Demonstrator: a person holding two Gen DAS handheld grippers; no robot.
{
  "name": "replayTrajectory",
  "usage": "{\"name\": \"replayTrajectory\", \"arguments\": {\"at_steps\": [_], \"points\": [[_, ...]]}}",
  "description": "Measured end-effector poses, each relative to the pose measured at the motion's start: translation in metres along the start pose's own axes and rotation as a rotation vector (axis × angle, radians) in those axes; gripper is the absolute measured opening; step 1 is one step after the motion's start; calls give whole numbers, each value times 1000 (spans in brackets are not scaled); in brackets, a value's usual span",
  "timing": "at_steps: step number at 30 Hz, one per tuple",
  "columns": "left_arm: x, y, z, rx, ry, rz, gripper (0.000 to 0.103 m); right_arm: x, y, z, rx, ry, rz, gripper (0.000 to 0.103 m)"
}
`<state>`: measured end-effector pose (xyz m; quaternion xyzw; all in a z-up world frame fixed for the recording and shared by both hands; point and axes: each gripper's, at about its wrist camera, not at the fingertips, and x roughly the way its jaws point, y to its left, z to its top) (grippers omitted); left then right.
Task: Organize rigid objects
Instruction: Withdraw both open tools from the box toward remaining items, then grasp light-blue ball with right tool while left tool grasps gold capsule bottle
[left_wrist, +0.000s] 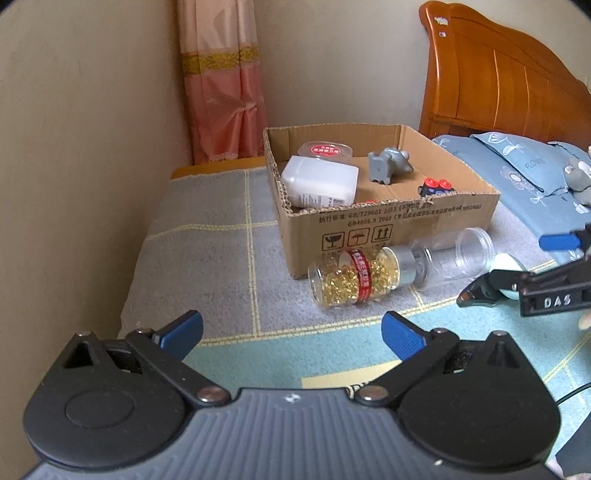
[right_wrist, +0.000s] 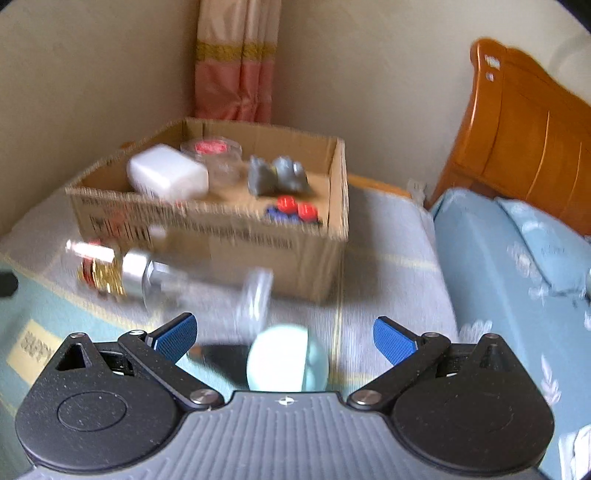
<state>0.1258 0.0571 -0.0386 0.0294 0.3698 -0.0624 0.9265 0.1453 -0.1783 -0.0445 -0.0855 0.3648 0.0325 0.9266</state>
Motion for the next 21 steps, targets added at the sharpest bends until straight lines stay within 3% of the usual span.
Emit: {"name": "replayTrajectory", "arguments": {"at_steps": [4, 13, 21], "points": [[-5, -4, 0, -5, 2, 5, 102, 9, -9, -15, 26, 23, -30, 103], [-16, -11, -1, -45, 18, 52, 102, 20, -26, -28, 86, 25, 13, 103], [2, -24, 0, -43, 40, 69, 102, 24, -50, -37, 146, 20, 71, 103]]}}
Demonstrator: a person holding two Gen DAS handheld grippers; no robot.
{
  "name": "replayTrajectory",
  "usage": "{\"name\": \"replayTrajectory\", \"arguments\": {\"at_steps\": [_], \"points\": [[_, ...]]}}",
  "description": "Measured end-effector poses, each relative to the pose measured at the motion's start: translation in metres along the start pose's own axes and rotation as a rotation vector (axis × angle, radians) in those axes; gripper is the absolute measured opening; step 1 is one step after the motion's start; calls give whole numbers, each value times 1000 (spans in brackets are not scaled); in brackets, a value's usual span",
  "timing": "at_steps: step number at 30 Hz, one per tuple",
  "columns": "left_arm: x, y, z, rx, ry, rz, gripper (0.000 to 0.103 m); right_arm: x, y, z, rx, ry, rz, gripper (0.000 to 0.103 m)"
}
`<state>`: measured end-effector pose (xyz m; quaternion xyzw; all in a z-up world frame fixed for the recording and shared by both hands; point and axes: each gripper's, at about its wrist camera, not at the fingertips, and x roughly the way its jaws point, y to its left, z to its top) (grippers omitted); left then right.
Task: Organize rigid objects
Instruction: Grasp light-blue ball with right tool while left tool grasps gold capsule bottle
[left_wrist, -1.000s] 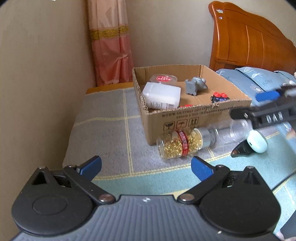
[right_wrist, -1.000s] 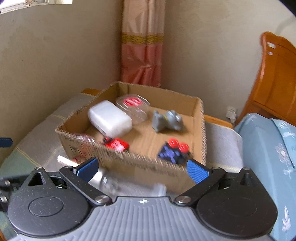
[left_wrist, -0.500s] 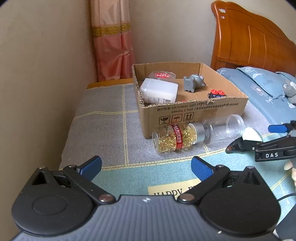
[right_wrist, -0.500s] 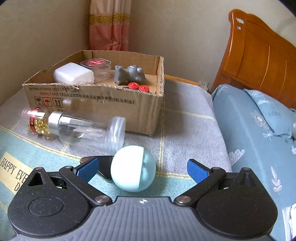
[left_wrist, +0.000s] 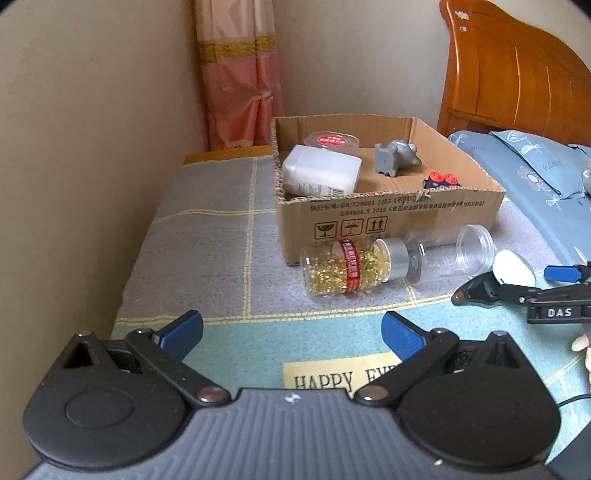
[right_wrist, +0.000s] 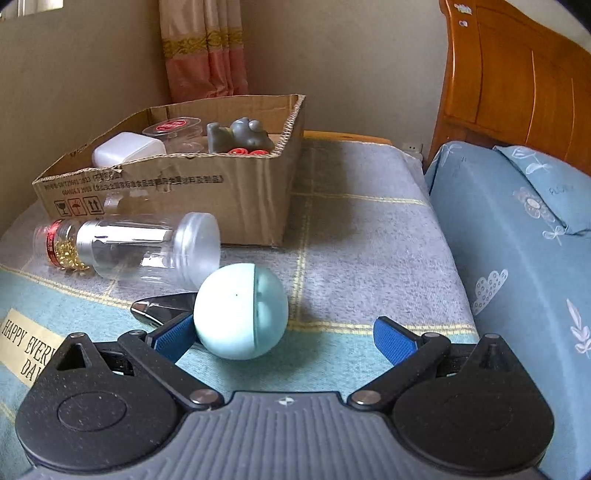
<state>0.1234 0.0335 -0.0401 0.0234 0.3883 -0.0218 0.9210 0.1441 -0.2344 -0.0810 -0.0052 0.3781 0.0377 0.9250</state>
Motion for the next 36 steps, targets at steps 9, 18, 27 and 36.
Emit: {"name": "replayTrajectory", "arguments": {"at_steps": [9, 18, 27, 36], "points": [[36, -24, 3, 55, 28, -19, 102, 0, -17, -6, 34, 6, 72, 103], [72, -37, 1, 54, 84, -87, 102, 1, -6, -12, -76, 26, 18, 103], [85, -40, 1, 46, 57, -101, 102, 0, -7, -15, -75, 5, 15, 103], [93, -19, 9, 20, 54, -73, 102, 0, -6, -17, -69, -12, 8, 103]]}}
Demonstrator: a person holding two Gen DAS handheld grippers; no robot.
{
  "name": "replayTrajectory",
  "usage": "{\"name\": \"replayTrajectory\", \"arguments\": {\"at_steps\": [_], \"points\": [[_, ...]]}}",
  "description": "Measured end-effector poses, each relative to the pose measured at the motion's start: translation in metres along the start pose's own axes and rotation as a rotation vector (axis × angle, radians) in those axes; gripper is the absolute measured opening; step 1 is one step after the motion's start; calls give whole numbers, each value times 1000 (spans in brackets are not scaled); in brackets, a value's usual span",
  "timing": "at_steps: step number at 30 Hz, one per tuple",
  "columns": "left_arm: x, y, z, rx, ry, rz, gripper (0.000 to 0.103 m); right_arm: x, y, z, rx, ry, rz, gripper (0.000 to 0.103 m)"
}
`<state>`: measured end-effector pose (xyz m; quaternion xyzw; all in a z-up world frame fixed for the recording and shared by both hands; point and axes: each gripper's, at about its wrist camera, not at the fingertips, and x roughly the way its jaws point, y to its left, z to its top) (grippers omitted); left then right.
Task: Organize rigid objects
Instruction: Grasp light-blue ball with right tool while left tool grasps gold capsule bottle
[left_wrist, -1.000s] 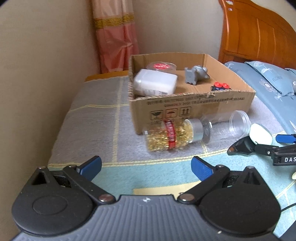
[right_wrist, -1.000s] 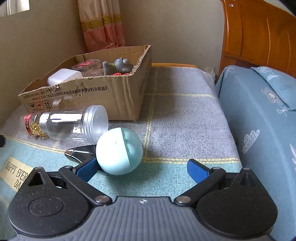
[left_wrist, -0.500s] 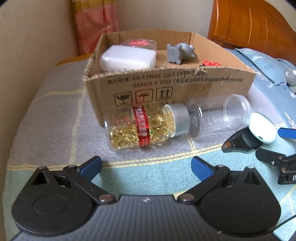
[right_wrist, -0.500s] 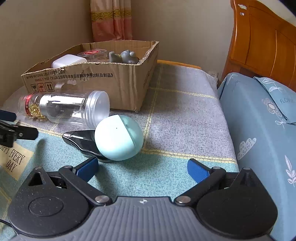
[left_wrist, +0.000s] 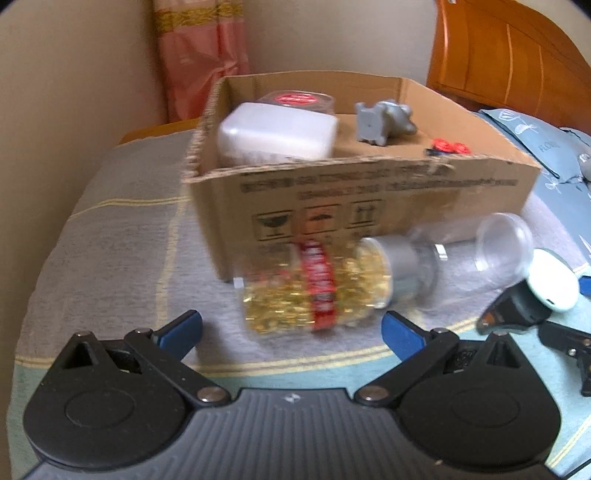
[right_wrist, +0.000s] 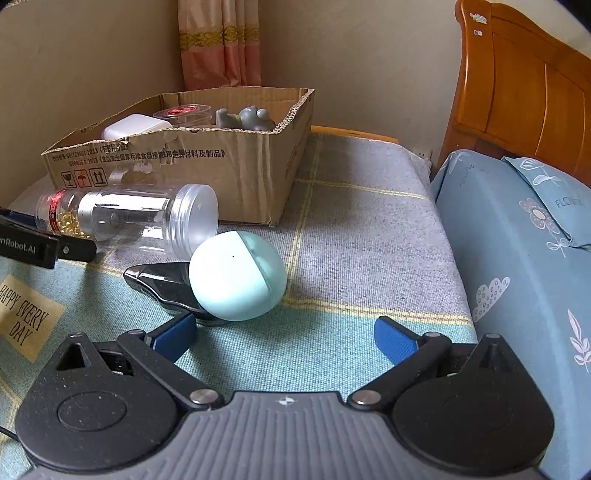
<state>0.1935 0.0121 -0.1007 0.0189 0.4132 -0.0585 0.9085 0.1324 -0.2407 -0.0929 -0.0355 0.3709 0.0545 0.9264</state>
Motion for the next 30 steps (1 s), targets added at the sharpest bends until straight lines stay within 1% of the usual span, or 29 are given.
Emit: {"name": "replayTrajectory", "arguments": {"at_steps": [4, 8, 11, 16, 19, 22, 30], "points": [[-1, 17, -1, -10, 7, 3, 102, 0, 0, -1, 1, -4, -1, 103], [-2, 27, -2, -6, 9, 6, 102, -1, 1, -1, 3, -11, -5, 103], [-5, 30, -4, -25, 11, 20, 102, -1, 1, -2, 4, -14, -7, 103], [-11, 18, -9, -6, 16, -3, 102, 0, 2, -2, 8, -21, -11, 103], [-17, 9, -7, -3, -12, -24, 102, 0, 2, -2, 7, -24, -11, 103], [-17, 2, -5, 3, -23, -41, 102, 0, 2, -4, 7, -33, -11, 103], [-11, 0, 5, -41, -34, 7, 102, -1, 2, -6, 2, -43, -4, 103]]}}
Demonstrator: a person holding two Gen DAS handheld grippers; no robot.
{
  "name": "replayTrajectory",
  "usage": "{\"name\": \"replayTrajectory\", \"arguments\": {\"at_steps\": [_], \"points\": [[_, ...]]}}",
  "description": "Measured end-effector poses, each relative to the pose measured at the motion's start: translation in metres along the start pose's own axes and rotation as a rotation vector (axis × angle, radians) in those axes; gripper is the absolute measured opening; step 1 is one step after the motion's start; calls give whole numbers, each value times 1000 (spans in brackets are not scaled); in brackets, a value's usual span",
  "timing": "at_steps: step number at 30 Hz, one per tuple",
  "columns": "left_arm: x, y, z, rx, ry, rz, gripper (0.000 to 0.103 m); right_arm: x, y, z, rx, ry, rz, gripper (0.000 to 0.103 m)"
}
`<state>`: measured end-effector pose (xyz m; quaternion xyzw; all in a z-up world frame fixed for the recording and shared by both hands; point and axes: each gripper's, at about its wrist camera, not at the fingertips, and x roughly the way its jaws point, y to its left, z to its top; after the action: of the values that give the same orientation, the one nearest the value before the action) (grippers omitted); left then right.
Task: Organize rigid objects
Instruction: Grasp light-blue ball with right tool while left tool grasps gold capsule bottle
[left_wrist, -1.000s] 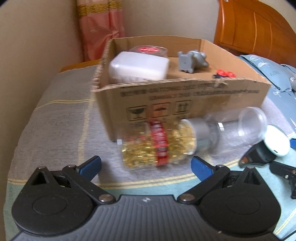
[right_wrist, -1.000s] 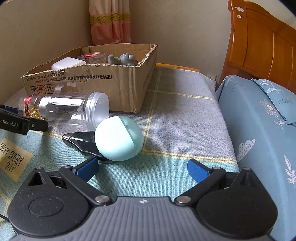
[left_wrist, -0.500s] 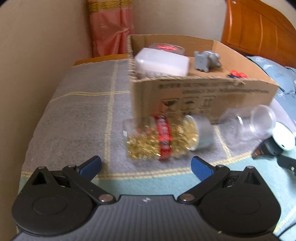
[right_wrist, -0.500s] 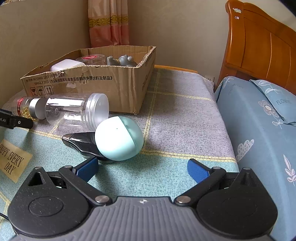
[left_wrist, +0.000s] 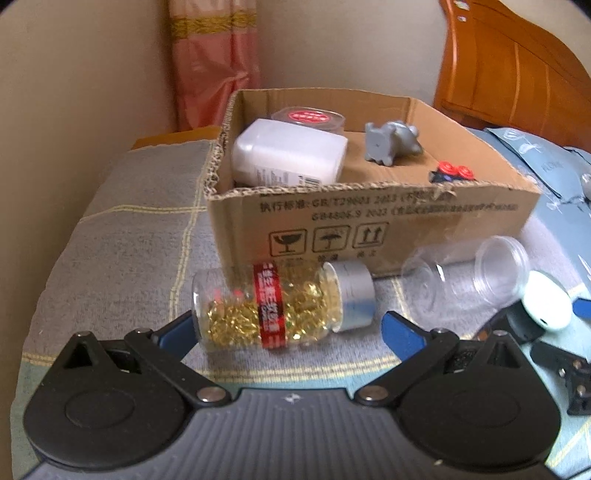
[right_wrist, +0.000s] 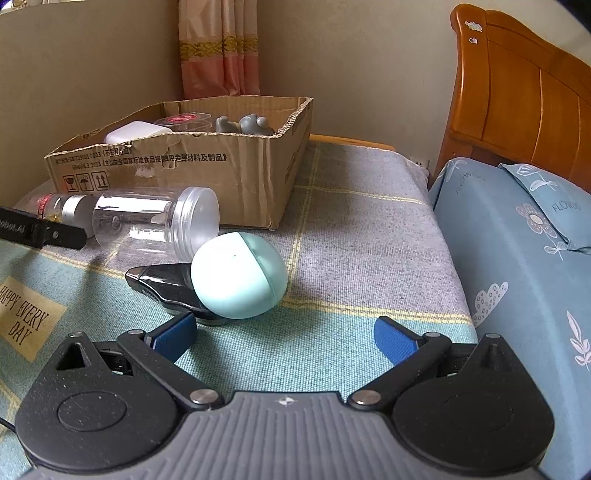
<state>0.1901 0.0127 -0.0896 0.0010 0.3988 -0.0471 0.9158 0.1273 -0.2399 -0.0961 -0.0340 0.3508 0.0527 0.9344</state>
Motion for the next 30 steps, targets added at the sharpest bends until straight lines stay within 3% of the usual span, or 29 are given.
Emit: {"name": "replayTrajectory", "arguments": {"at_steps": [5, 11, 19, 30], "points": [[9, 0, 5, 13, 37, 56, 102, 0, 0, 0, -1, -1, 1, 103], [3, 5, 1, 0, 24, 77, 102, -1, 0, 0, -5, 1, 8, 103], [-3, 1, 4, -27, -12, 47, 102, 3, 8, 11, -56, 29, 127, 103], [0, 8, 12, -112, 2, 33, 101, 9, 4, 32, -99, 34, 234, 85]]}}
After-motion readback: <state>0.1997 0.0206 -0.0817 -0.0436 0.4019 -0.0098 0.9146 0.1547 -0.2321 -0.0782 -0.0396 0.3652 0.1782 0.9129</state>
